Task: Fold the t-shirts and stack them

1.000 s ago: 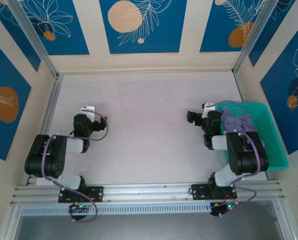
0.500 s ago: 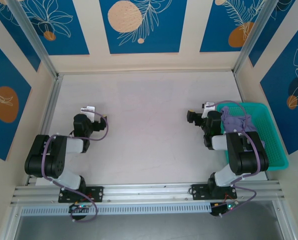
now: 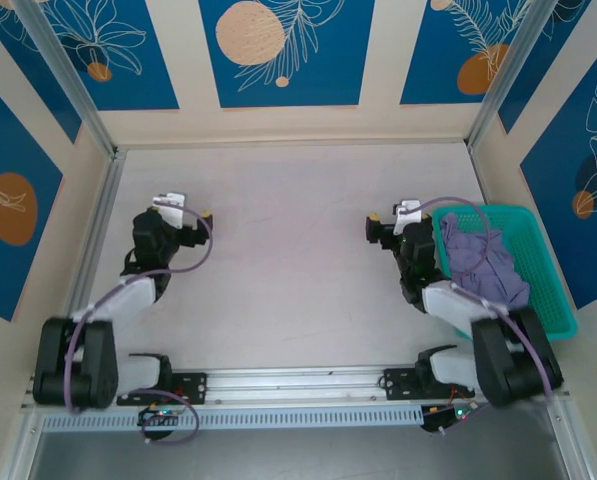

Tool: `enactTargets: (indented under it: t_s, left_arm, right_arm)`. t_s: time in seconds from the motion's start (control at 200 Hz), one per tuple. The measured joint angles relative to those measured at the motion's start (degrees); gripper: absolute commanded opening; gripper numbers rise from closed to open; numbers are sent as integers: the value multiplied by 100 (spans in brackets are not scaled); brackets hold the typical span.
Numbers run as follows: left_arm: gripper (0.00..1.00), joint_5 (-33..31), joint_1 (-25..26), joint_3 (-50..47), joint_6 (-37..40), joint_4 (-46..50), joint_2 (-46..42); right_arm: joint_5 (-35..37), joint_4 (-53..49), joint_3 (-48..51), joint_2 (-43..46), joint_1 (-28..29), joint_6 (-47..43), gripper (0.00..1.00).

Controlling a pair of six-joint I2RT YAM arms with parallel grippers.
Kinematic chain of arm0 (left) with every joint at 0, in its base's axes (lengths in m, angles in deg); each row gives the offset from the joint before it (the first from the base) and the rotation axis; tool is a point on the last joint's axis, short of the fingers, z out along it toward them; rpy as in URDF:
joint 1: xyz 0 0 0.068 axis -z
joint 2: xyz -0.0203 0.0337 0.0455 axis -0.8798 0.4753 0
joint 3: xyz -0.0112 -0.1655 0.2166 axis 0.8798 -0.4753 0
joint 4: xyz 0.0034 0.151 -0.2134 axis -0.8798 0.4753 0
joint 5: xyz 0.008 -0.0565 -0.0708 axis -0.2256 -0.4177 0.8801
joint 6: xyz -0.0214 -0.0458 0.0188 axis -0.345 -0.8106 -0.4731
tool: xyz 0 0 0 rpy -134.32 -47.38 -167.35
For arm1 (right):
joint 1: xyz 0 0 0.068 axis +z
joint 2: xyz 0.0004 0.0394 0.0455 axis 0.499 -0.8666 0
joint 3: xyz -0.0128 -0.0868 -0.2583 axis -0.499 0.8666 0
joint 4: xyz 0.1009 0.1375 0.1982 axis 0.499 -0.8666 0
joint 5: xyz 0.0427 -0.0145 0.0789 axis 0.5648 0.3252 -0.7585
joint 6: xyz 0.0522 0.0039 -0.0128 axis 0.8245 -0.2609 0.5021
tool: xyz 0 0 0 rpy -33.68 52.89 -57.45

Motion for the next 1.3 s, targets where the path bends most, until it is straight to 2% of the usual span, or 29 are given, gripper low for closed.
enactTargets:
  t_s: [0.08,0.19,0.3,0.415,0.56,0.71,0.83,1.03,1.075,1.135,1.205,1.23,1.3]
  left_arm:
    - [100,216,138,184,-221,140,-573]
    - [100,435,428,785,-944,579,-765]
    - [100,885,503,1250,-1808,756,-673]
    - [100,1167,505,1193,-2662,765,-605]
    - [100,1283,531,813,-3467,769,-446]
    - [100,1488,654,809,-3860,787,9]
    - [100,1526,841,813,-3917,876,79]
    - [100,1554,1067,1060,-3912,922,199]
    - [100,1569,1115,1110,-3910,922,245]
    - [100,1585,1191,1161,-3893,935,313]
    - [100,1598,1270,1189,-3866,968,367]
    - [100,1598,1294,1191,-3851,986,374]
    - [100,1598,1327,1191,-3847,1034,376]
  right_arm:
    - [68,-1198,-732,914,-103,533,99]
    - [-39,-2583,-1694,1755,-763,1495,99]
    - [13,-3875,-1834,2365,-1556,2625,99]
    - [-87,-5016,-1725,2435,-2321,3320,99]
    - [-267,-6179,-1910,1777,-3176,3873,100]
    - [-391,-6968,-2809,229,-3770,4216,99]
    - [-413,-7202,-3416,-907,-3912,4419,99]
    - [-490,-7283,-3488,-1810,-3696,4666,100]
    - [-570,-7263,-3499,-2013,-3657,4686,93]
    - [-721,-7171,-3510,-2312,-3613,4658,72]
    - [-892,-6988,-3508,-2568,-3595,4647,67]
    - [-933,-6920,-3506,-2627,-3593,4636,61]
    - [-1012,-6747,-3495,-2677,-3591,4566,37]
